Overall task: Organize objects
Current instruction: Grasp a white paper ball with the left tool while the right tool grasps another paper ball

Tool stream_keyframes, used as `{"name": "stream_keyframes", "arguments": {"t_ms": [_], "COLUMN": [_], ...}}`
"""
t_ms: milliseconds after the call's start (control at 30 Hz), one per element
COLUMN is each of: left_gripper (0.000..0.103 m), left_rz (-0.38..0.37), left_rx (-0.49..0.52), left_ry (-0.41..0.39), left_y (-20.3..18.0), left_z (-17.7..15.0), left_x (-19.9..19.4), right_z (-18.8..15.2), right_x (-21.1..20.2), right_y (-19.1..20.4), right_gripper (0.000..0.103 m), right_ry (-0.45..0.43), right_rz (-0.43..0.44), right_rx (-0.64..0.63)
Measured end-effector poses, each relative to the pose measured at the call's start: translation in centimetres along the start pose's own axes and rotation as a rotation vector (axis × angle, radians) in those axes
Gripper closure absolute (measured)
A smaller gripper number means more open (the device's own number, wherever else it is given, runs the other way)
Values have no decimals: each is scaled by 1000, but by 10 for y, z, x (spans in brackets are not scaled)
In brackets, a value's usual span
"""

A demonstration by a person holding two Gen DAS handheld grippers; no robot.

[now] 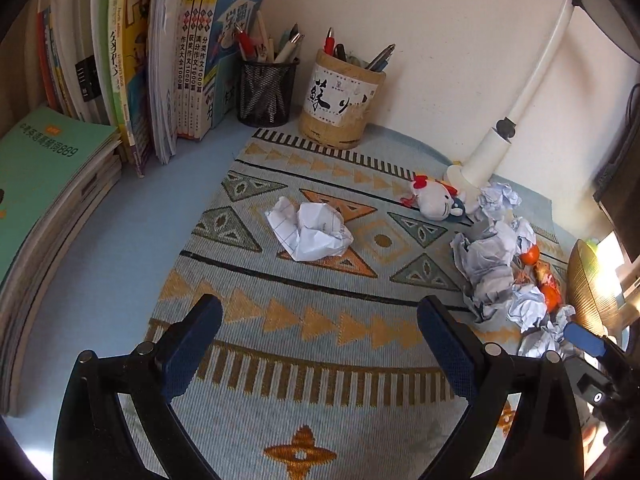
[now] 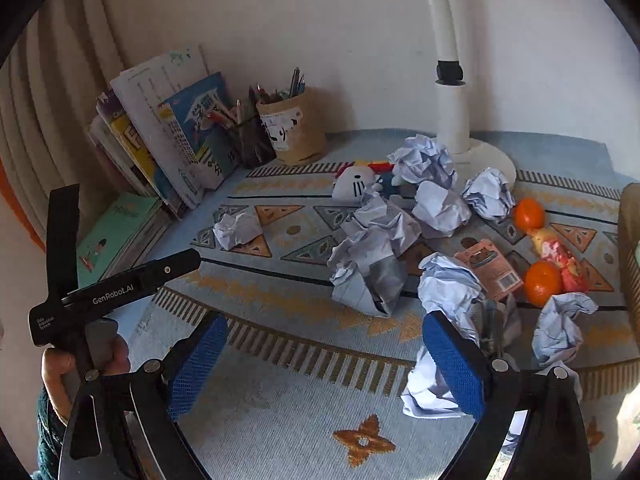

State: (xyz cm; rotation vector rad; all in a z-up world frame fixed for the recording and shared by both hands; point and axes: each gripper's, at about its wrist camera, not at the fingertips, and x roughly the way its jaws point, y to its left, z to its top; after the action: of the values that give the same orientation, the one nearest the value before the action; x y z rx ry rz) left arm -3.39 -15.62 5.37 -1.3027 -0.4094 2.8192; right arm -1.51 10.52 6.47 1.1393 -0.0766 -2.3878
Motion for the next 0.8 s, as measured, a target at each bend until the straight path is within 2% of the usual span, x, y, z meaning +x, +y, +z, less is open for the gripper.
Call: {"name": "stream_keyframes", "arguments": {"t_ms": [100, 233, 333, 433, 467, 533, 600, 800], "left_gripper": [5, 5, 7, 28, 42, 50, 62, 62], "left_rz": [-3, 40, 42, 16, 12, -1, 3, 66], "left_rx": [-3, 29, 21, 9, 11, 14, 41, 71], "left_ry": [42, 40, 33, 16, 24, 17, -21, -126], "left_y": [2, -2, 1, 5, 5, 5, 1, -10], "left_z": [15, 28, 32, 31, 30, 31, 29, 22], "left_x": [27, 53, 66, 70, 71, 70, 63, 39], "right_z": [3, 10, 17, 16, 16, 17, 15, 9], "right_x": [38, 56, 72, 81, 82, 81, 80, 55], "right_y": [-1, -5, -10, -15, -15, -15, -17, -12], "right_gripper": [7, 7, 7, 10, 13, 38, 45, 48], "right_ry": [67, 59, 78, 35, 32, 14, 14, -70], "right_rz": [-100, -169, -165, -197, -209, -200, -212, -158], "right_rx": [34, 21, 26, 20, 18, 18, 21, 14]}}
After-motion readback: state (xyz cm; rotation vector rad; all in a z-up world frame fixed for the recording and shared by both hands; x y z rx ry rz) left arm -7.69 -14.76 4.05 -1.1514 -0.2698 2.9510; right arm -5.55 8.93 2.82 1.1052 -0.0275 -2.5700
